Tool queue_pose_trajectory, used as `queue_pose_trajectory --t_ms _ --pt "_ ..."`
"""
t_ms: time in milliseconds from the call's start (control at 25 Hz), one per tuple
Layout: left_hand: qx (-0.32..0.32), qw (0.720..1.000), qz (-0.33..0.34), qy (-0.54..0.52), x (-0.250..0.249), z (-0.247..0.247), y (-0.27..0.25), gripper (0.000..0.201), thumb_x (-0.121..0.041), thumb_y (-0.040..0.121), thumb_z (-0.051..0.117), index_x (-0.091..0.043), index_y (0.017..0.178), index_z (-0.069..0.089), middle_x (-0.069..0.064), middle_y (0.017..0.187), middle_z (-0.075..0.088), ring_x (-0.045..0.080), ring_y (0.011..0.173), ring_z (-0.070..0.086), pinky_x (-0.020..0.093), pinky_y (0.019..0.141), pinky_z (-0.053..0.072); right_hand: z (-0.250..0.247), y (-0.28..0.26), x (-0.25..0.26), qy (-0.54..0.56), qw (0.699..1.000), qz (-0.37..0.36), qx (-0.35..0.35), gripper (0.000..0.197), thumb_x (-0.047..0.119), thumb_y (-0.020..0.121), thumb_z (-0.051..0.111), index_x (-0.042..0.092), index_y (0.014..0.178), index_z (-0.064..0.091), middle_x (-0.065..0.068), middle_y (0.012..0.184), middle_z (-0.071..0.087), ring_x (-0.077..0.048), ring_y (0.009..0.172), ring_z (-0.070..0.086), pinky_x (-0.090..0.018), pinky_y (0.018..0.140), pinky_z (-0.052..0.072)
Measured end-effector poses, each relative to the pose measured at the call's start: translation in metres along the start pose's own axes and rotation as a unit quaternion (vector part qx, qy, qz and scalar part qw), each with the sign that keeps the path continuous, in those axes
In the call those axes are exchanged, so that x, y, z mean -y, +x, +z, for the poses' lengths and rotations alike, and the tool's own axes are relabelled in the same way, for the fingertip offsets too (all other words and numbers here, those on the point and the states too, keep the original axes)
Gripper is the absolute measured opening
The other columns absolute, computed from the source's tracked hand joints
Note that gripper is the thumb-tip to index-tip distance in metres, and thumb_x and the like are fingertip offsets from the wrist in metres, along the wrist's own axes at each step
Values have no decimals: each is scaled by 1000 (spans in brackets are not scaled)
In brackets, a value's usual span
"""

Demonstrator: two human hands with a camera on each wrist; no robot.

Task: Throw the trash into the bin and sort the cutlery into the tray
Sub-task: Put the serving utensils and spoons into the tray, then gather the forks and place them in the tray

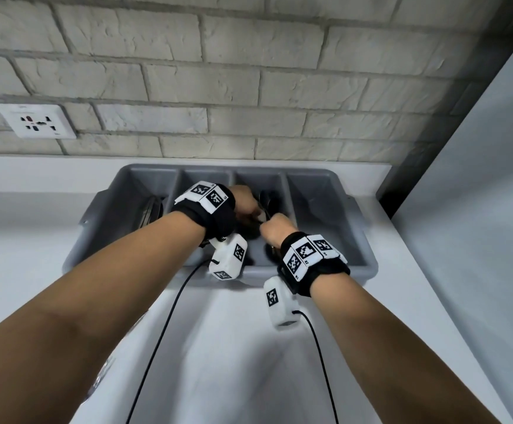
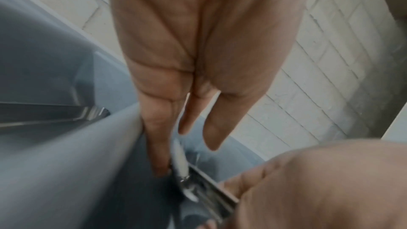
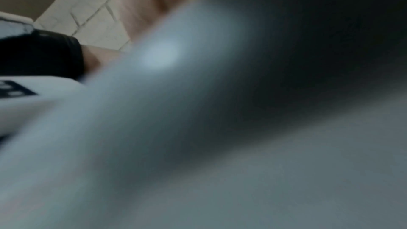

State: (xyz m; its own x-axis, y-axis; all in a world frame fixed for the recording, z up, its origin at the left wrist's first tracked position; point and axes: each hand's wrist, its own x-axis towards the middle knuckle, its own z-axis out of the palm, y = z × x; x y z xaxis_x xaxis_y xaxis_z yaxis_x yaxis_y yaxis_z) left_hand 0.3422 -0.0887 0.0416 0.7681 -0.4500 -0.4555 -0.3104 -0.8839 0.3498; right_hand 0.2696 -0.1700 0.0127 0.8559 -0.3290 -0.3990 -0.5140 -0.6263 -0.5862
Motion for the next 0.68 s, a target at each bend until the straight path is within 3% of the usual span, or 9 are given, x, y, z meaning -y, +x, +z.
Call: queue_pose_trajectory --t_ms 40,80,200,240,400,520,680 --pt "4 1000 -5 22 0 1 -4 34 -18 90 53 -1 118 64 12 111 68 20 87 56 27 67 49 3 1 -1 0 1000 1 10 35 8 89 45 -10 117 57 -25 115 63 -34 107 61 -31 79 46" --pt "-7 999 -5 36 -1 1 -9 34 -18 91 52 -1 119 64 13 115 67 20 89 57 26 67 48 6 1 -3 -5 1000 0 14 35 8 88 46 -10 115 58 -24 111 64 -34 104 62 -30 77 46" --pt "-87 995 7 39 2 3 -27 36 -15 92 49 -4 125 61 14 131 60 27 115 59 33 96 47 13 -3 -6 -37 999 -16 3 34 8 86 50 -4 116 60 -21 123 62 -33 114 59 -28 86 47" --pt "-112 993 9 32 5 4 -38 37 -15 93 48 -5 126 60 13 133 59 27 120 56 33 100 45 15 -6 -6 -42 999 -26 -8 35 8 85 51 -1 118 60 -20 126 61 -33 116 58 -29 90 47" --pt "-155 987 14 -44 31 9 -86 36 -18 89 55 -11 124 62 9 129 63 23 120 56 27 100 42 17 -36 -3 -43 993 -78 -74 45 11 83 51 8 128 53 -19 130 57 -35 122 52 -35 104 44" --pt "-176 980 -17 -96 74 15 -135 36 -21 87 60 -13 122 63 5 126 64 20 118 57 24 98 42 29 -77 11 -35 983 -146 -108 45 11 85 52 9 129 51 -17 132 53 -35 122 50 -37 106 42" --pt "-178 977 -49 -103 139 29 -199 34 -23 87 60 -13 120 64 8 126 63 23 117 57 26 99 41 79 -134 39 -38 966 -240 -92 40 13 88 51 9 127 53 -12 130 53 -27 121 51 -32 105 38"
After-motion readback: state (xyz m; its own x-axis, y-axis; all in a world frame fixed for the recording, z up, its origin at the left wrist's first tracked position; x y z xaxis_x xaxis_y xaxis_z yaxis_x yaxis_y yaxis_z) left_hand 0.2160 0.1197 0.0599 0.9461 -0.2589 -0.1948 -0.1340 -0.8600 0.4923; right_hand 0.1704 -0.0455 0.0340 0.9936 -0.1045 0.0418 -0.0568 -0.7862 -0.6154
